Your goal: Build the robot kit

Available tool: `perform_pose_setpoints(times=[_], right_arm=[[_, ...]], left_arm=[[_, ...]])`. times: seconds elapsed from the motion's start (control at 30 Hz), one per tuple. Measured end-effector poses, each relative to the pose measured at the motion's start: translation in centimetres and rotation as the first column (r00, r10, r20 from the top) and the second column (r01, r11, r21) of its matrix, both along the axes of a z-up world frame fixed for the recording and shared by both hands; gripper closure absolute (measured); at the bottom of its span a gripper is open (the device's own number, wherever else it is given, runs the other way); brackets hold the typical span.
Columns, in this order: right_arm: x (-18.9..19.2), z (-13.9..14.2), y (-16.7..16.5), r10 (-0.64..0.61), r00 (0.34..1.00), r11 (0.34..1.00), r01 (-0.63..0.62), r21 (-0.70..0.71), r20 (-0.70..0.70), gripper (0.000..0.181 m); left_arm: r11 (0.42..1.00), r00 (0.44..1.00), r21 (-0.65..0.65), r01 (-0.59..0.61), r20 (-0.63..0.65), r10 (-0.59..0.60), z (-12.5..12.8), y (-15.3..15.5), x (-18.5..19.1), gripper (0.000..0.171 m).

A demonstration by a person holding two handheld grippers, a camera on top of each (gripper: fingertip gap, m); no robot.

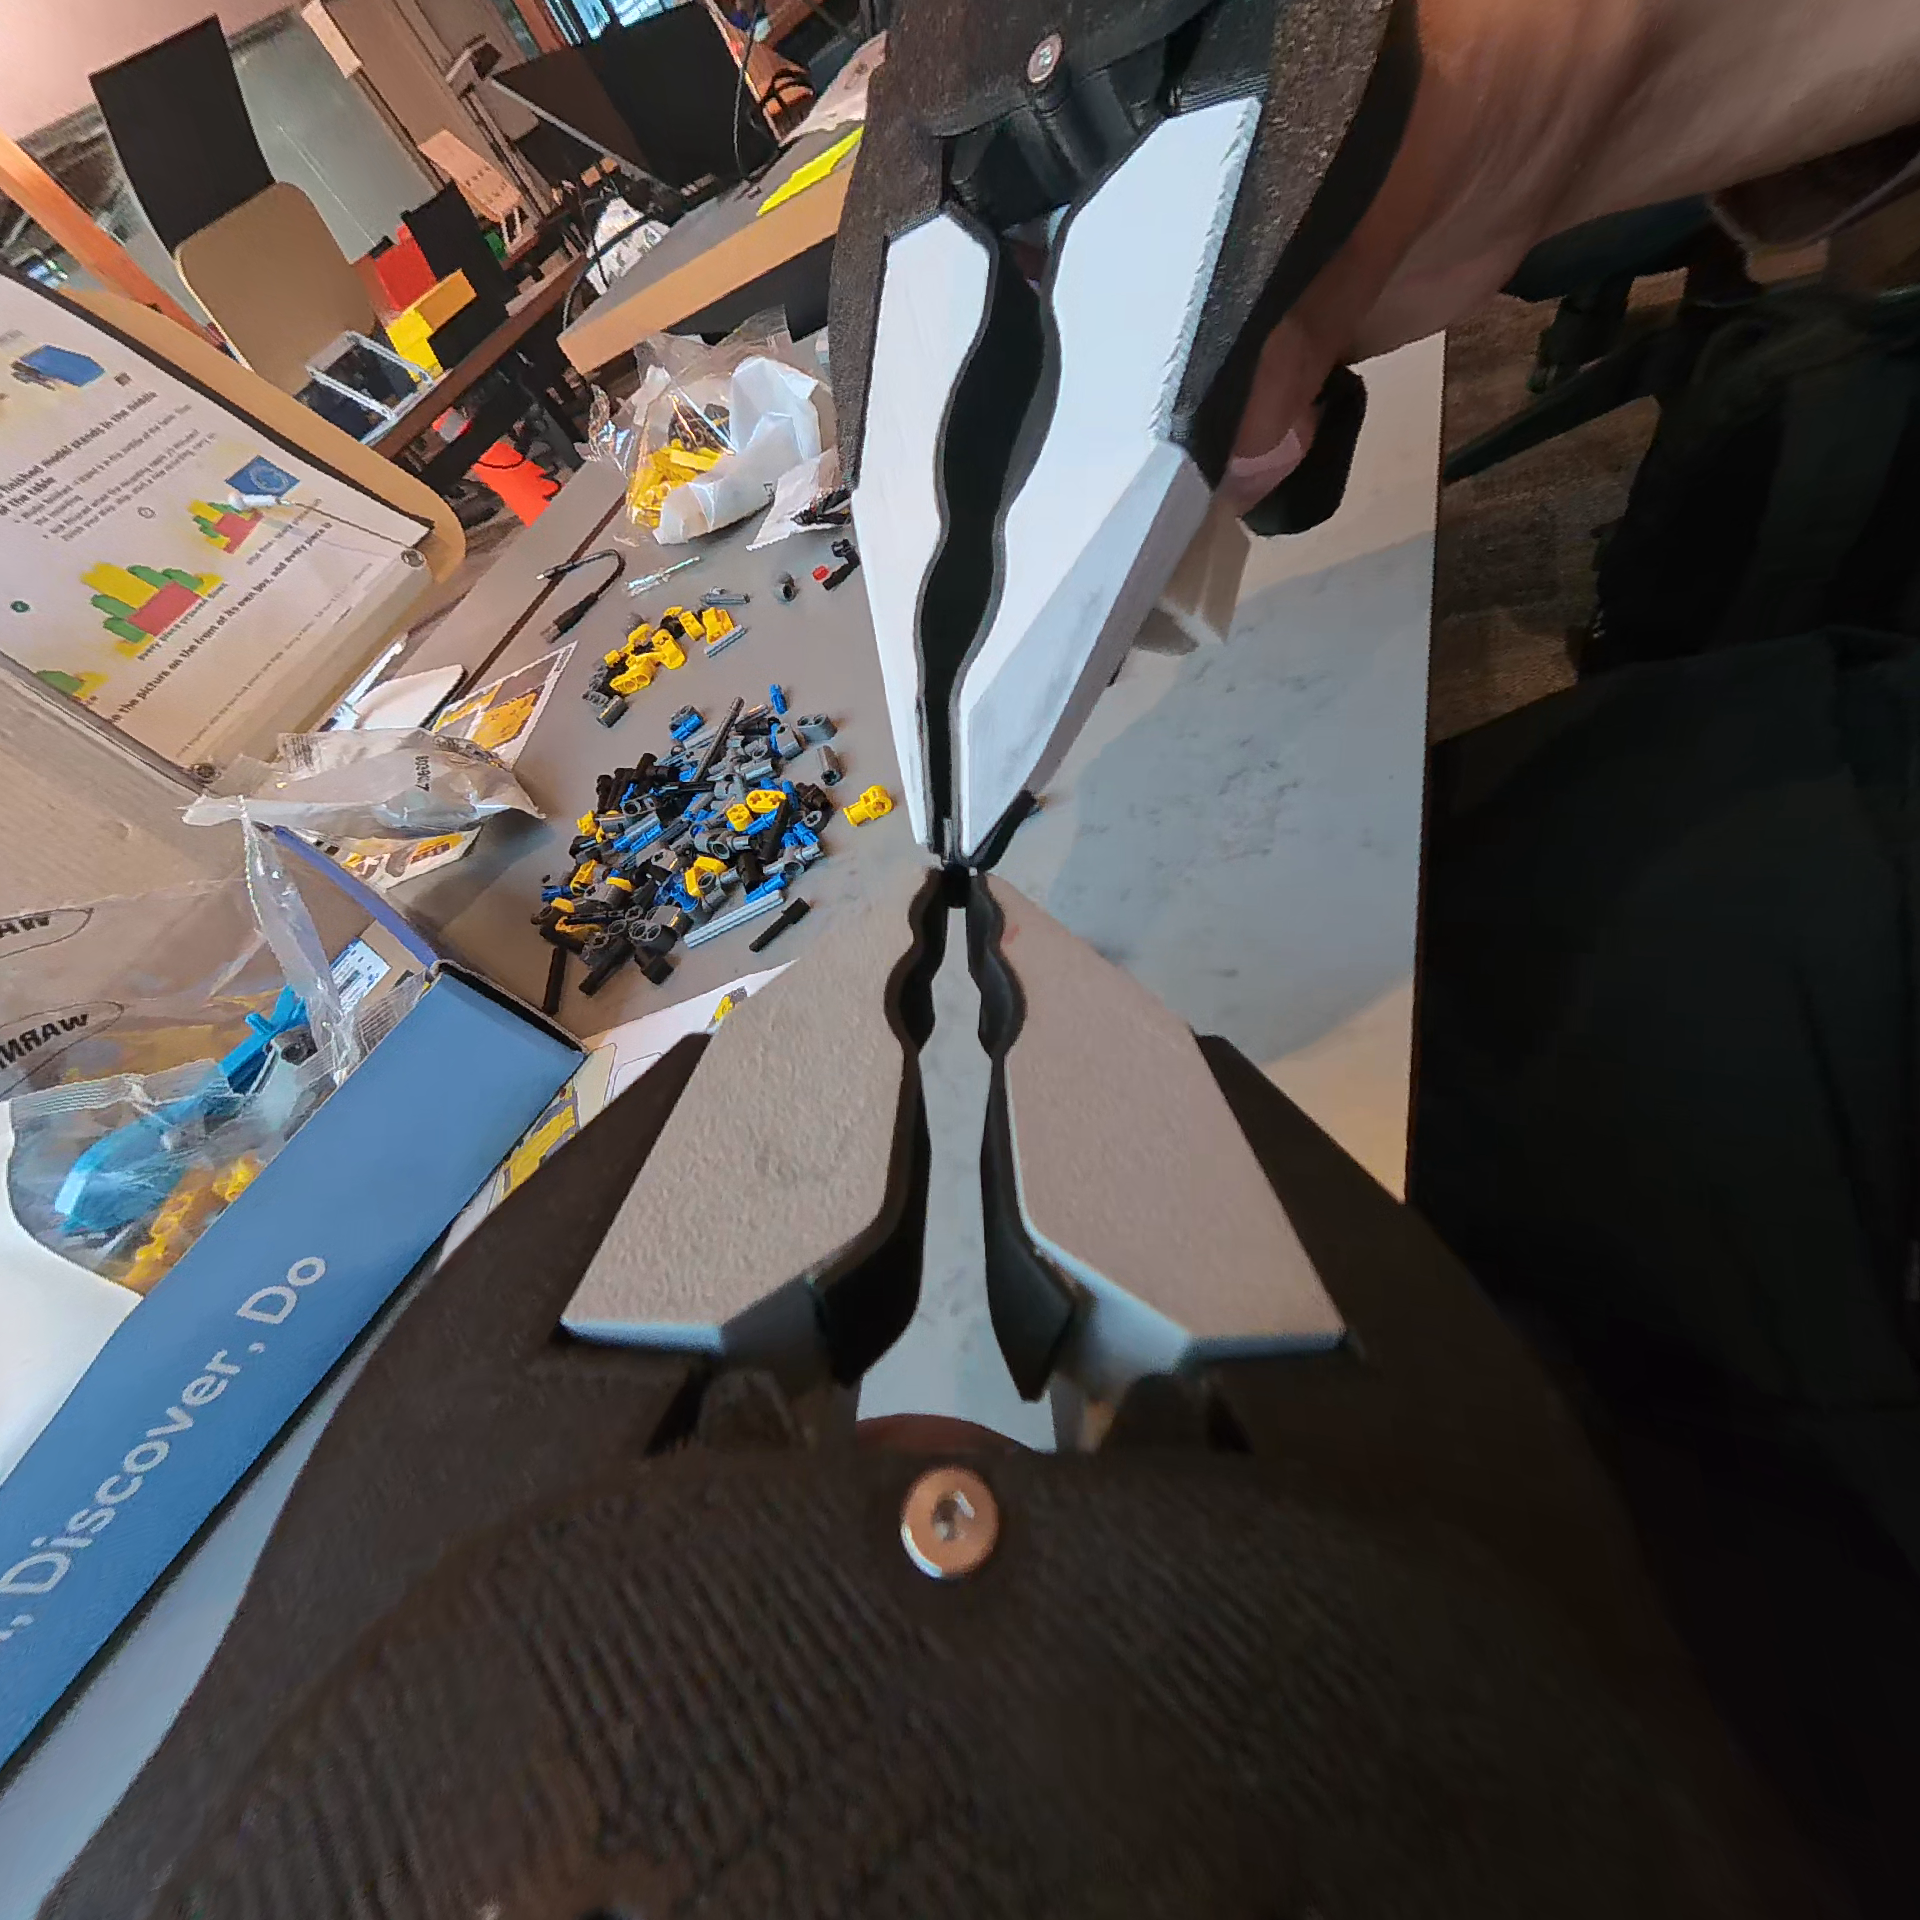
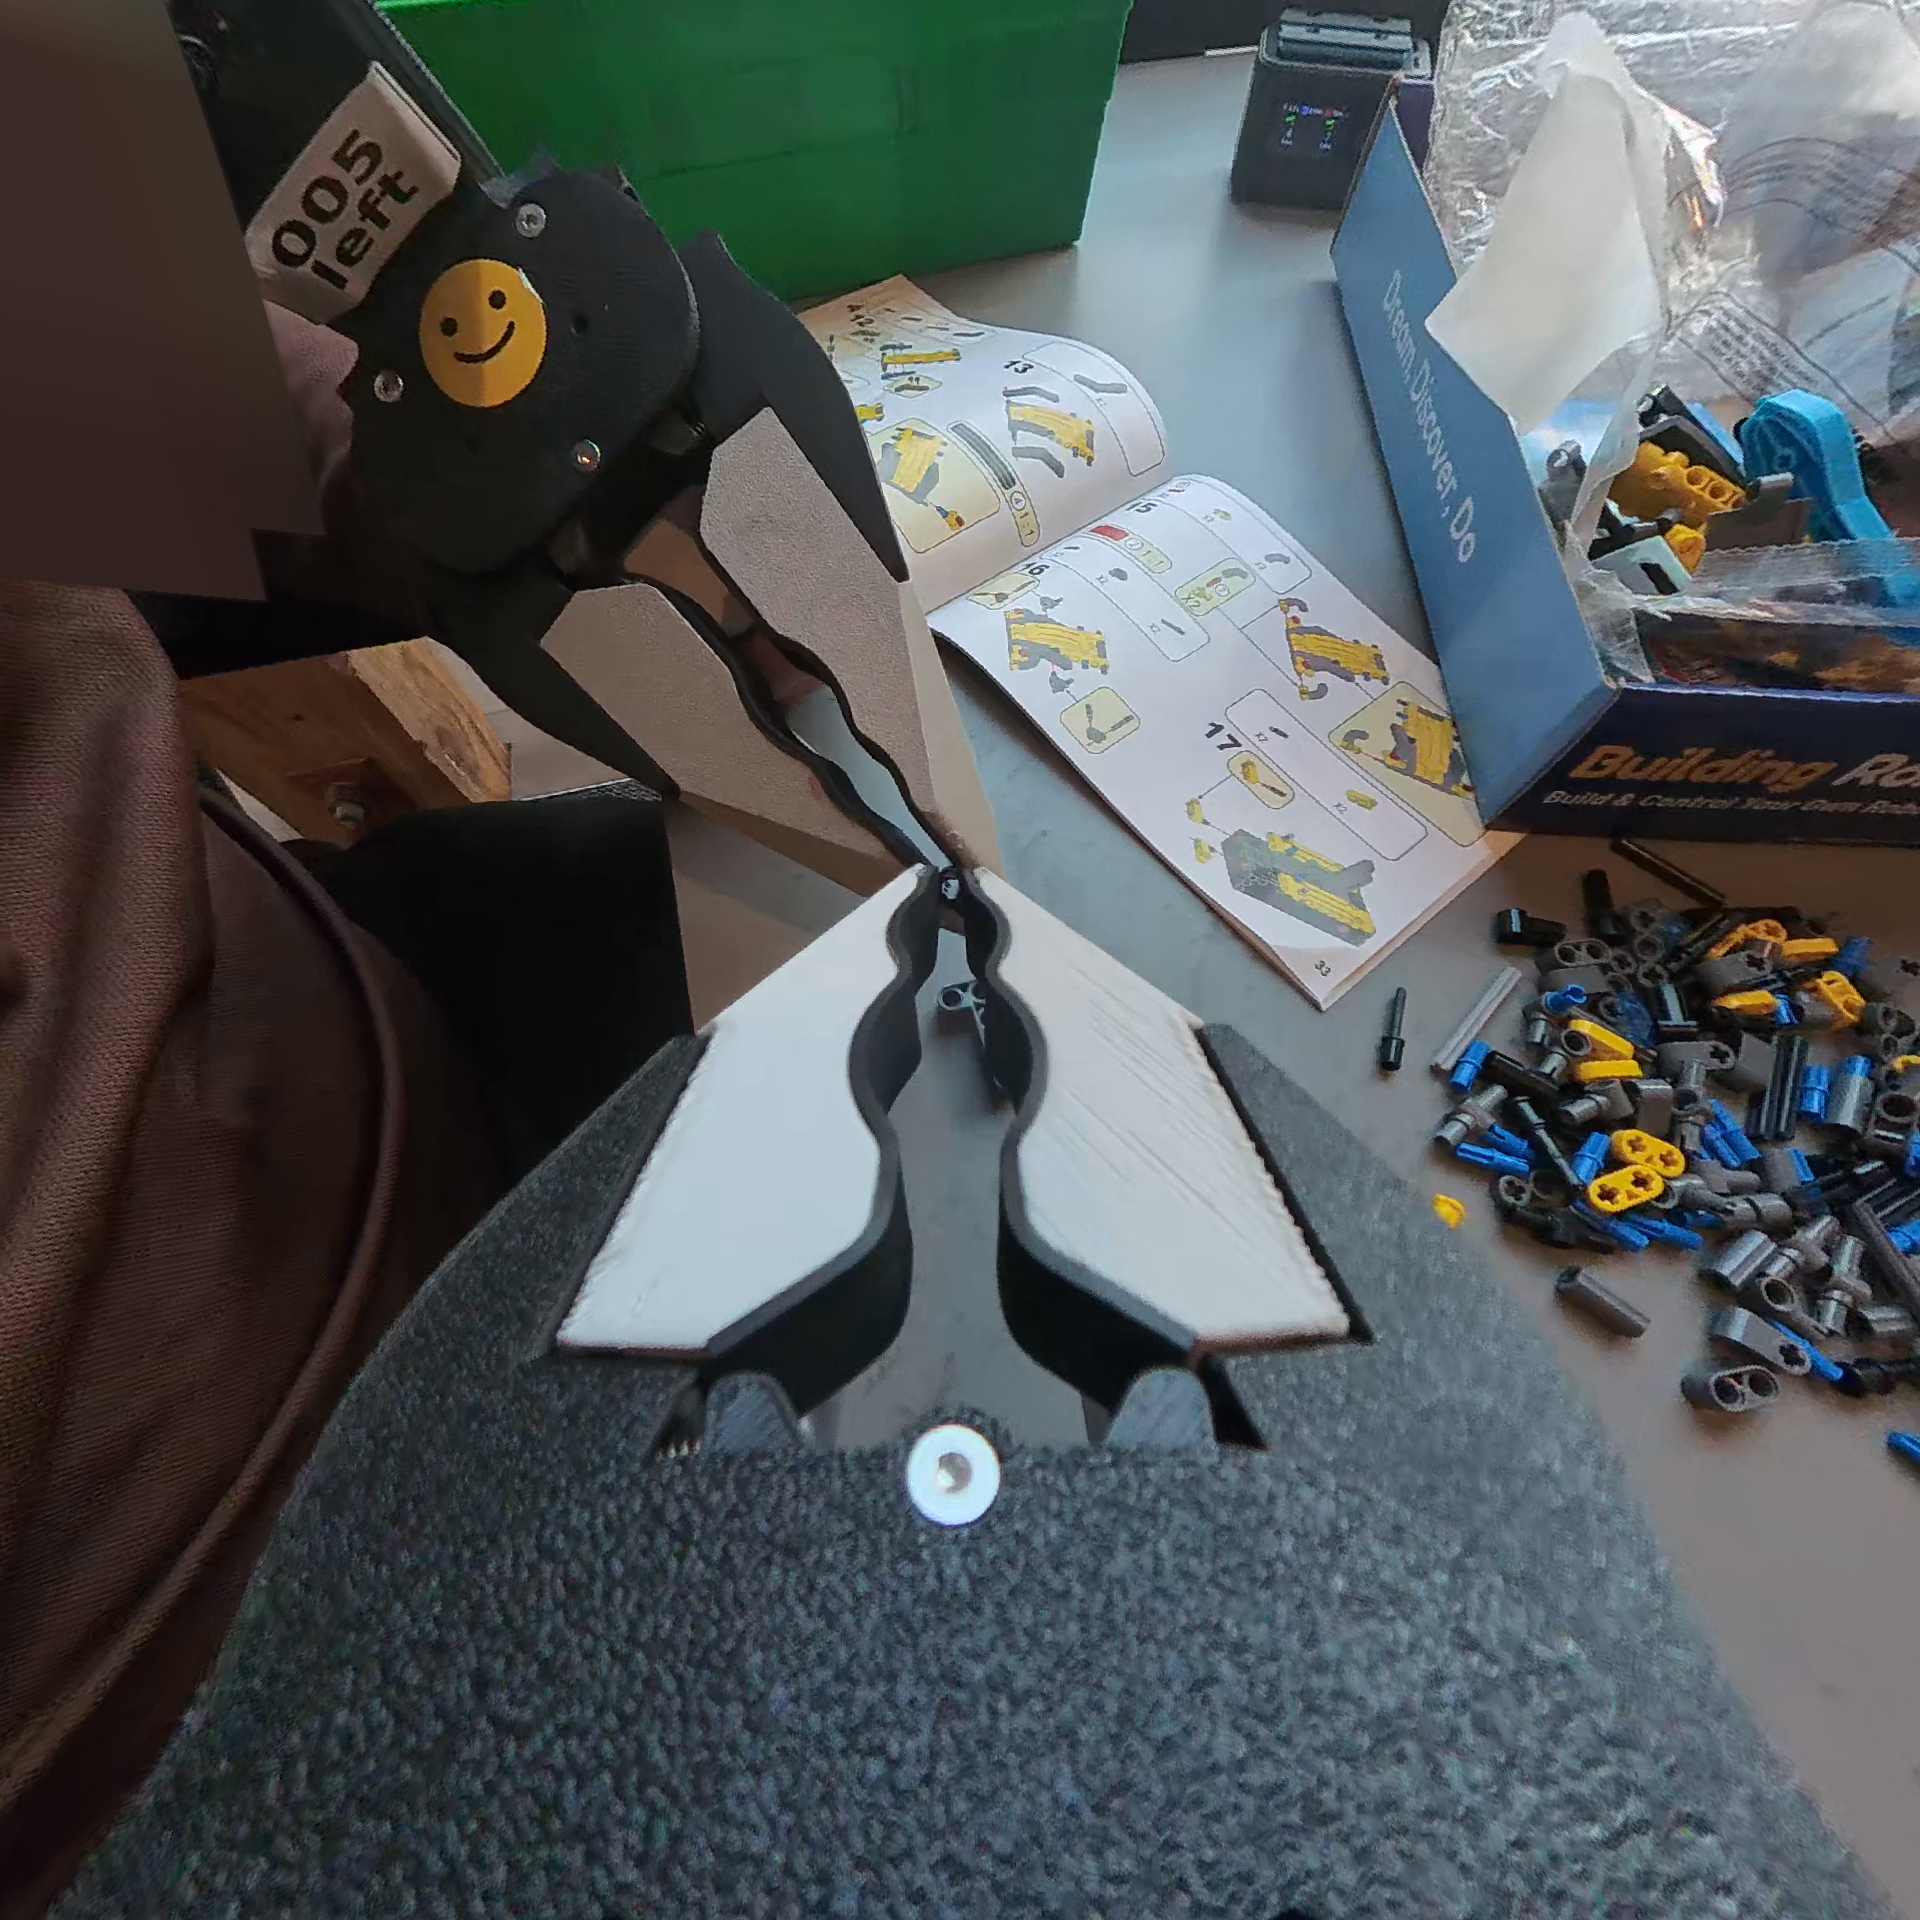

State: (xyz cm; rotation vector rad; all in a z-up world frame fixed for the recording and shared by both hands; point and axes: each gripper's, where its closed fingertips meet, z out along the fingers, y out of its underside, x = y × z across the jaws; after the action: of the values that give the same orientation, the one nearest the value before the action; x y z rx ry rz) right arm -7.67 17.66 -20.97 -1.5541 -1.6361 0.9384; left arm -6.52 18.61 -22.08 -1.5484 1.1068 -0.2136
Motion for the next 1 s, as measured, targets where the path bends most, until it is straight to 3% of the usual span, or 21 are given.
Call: perform_pose_setpoints(times=[0.13, 0.2, 0.3, 0.5, 0.73, 1.0], right_arm=[[0.2, -0.7, 0.4, -0.026, 0.999, 0.999, 0.026, -0.021, 0.033, 0.178], [0.7, -1.4, 1.2, -0.051, 0.995, 0.998, 0.053, -0.020, 0.080, 0.178], [1.5, -2.8, 1.5, -0.050, 0.983, 0.998, 0.056, -0.029, 0.178, 0.178], [1.2, -4.7, 1.2, -0.011, 0.949, 1.000, 0.013, -0.005, 0.316, 0.178], [1.2, -5.6, 1.3, 0.015, 0.909, 0.997, -0.044, 0.060, 0.417, 0.178], [1.3, -5.8, 1.3, 0.023, 0.874, 0.993, -0.075, 0.088, 0.485, 0.178]], left_arm=[[0.989, 0.999, -0.148, 0.020, 0.041, -0.014, -0.7, 0.0, 0.0, 0.170], [0.974, 0.997, -0.226, 0.030, 0.076, -0.013, -0.9, 0.0, -0.5, 0.148], [0.929, 0.994, -0.361, 0.076, 0.104, -0.041, -1.8, -0.6, -0.7, 0.145], [0.847, 0.996, -0.528, 0.056, -0.025, -0.081, -5.0, -0.9, -0.2, 0.140], [0.800, 0.997, -0.599, 0.037, -0.034, -0.071, -5.8, -0.5, -0.3, 0.156], [0.812, 0.996, -0.582, 0.034, -0.047, -0.075, -5.9, -0.3, -0.2, 0.159]])
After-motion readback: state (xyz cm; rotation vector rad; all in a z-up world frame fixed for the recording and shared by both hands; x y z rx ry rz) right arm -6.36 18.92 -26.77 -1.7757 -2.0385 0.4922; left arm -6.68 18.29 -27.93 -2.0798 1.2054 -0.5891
